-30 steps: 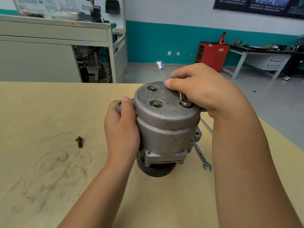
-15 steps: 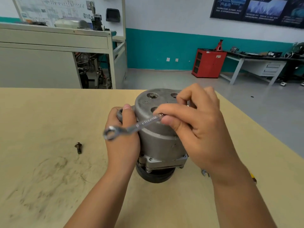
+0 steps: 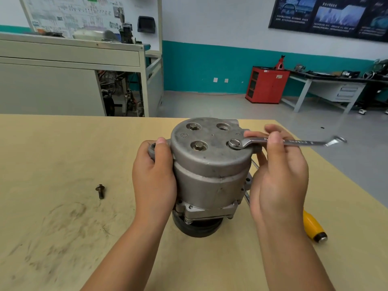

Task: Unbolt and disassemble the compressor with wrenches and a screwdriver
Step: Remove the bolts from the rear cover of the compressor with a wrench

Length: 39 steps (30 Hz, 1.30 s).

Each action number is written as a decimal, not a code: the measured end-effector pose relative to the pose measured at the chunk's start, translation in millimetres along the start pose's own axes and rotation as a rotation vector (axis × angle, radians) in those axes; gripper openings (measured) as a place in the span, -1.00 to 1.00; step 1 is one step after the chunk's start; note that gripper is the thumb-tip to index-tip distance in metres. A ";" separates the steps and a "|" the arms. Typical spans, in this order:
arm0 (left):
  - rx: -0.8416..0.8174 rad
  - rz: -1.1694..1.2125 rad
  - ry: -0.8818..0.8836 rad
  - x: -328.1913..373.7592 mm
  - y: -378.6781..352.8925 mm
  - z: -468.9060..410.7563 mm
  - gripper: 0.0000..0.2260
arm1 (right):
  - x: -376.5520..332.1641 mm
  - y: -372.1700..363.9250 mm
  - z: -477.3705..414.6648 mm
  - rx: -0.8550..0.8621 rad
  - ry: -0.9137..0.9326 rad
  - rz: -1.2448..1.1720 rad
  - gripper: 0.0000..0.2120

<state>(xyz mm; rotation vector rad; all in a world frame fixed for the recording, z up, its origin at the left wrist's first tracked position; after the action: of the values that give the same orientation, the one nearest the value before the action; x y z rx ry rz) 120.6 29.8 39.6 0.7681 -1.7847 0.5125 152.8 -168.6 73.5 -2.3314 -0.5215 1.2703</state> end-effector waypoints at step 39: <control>0.030 -0.056 -0.088 3.6 1.0 1.6 -0.71 | -9.6 -4.6 13.1 0.002 0.213 0.369 -0.77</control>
<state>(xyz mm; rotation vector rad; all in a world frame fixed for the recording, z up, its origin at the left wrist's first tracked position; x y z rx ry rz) 118.1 28.5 42.5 0.8702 -1.8345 0.4754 136.2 -167.3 76.2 -2.6023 -0.0185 1.1479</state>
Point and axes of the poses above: each hand's wrist, its own z-axis away from the middle knuckle, its own y-axis out of the back of the hand, x = y × z, the point moved 7 cm from there along -z, towards the middle knuckle, and after that the axes turned 10 degrees about -z, right-handed, at the moved point
